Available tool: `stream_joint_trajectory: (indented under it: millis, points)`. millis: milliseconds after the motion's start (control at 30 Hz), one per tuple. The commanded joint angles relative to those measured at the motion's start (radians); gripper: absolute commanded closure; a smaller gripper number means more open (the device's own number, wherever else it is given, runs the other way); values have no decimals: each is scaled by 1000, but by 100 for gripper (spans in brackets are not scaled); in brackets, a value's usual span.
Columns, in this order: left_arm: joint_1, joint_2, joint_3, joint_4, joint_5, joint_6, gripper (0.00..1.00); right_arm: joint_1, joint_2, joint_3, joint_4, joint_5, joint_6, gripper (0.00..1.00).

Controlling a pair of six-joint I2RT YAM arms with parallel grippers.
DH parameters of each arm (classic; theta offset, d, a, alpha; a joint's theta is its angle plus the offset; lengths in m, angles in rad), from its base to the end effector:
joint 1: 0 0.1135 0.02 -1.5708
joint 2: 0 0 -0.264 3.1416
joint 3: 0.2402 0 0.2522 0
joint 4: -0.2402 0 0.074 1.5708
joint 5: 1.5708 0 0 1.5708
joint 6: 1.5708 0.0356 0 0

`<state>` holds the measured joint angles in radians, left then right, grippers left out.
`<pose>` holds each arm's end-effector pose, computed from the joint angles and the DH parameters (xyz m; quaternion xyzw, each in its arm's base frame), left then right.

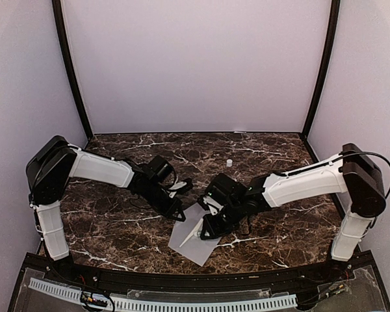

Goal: Place the letter into the envelope and seal it
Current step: Paint the envelope at the center of the board.

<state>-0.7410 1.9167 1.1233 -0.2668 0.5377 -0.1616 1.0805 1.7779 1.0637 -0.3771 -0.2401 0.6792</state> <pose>0.2645 -0.2667 0.1381 0.3308 0.8748 -0.3375 0.1070 0.1568 0.3117 0.1604 -0.2201 0.9394 0.2558 0.0606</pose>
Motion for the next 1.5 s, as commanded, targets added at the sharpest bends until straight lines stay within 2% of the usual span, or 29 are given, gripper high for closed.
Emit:
stream_joint_trajectory:
  millis: [0, 633, 1467]
  points:
    - [4, 1, 6, -10, -22, 0, 100, 30, 19, -42, -140, -34, 33, 100]
    - [3, -3, -5, 6, 35, 27, 100, -78, 42, -90, -158, 32, -33, 100]
    - [3, 4, -8, 8, 58, 31, 100, -225, 82, -75, -179, 114, -132, 100]
